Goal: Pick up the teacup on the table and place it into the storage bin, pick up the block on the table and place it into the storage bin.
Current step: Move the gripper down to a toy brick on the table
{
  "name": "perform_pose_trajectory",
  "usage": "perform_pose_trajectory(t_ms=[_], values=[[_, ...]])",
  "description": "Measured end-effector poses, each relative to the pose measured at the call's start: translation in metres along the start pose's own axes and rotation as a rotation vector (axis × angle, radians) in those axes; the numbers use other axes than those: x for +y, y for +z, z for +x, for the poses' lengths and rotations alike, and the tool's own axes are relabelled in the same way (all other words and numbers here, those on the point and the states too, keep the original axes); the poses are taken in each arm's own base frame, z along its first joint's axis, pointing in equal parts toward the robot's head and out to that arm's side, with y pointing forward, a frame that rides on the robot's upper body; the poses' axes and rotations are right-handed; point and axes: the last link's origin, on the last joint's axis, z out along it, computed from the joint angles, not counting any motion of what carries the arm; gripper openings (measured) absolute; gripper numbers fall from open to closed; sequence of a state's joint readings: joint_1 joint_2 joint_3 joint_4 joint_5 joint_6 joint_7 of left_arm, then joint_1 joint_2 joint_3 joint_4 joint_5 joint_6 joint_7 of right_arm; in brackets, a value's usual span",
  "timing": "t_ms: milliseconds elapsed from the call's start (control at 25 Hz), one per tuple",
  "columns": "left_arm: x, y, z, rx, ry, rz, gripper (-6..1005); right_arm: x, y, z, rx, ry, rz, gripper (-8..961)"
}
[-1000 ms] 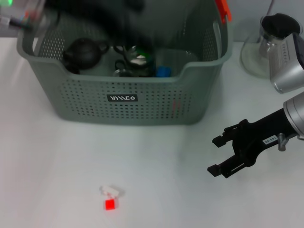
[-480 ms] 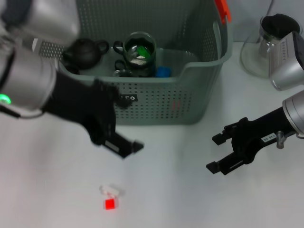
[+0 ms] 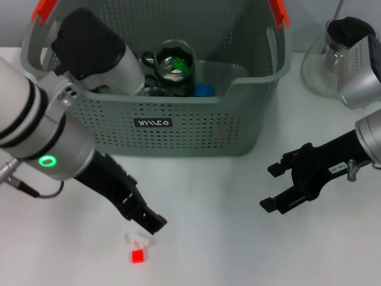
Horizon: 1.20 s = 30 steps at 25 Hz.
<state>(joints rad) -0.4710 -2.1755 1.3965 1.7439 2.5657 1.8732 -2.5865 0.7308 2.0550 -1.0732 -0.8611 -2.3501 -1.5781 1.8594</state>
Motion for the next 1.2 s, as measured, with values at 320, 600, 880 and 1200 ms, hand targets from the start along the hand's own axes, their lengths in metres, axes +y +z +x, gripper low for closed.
perform_pose_trajectory(t_ms=[320, 600, 880, 1200], values=[[0.004, 0.019, -0.005, -0.085, -0.205, 0.001, 968, -0.002, -0.005, -0.013, 0.004, -0.047, 0.007, 944], [0.006, 0.03, -0.005, -0.126, -0.272, 0.03, 968, -0.001, -0.003, -0.023, 0.009, -0.118, 0.002, 945], [0.005, 0.044, -0.006, -0.159, -0.327, 0.044, 968, 0.0, -0.001, -0.027, 0.014, -0.154, -0.004, 944], [0.001, 0.065, -0.012, -0.204, -0.361, 0.03, 967, 0.004, 0.004, -0.033, 0.028, -0.192, -0.022, 942]])
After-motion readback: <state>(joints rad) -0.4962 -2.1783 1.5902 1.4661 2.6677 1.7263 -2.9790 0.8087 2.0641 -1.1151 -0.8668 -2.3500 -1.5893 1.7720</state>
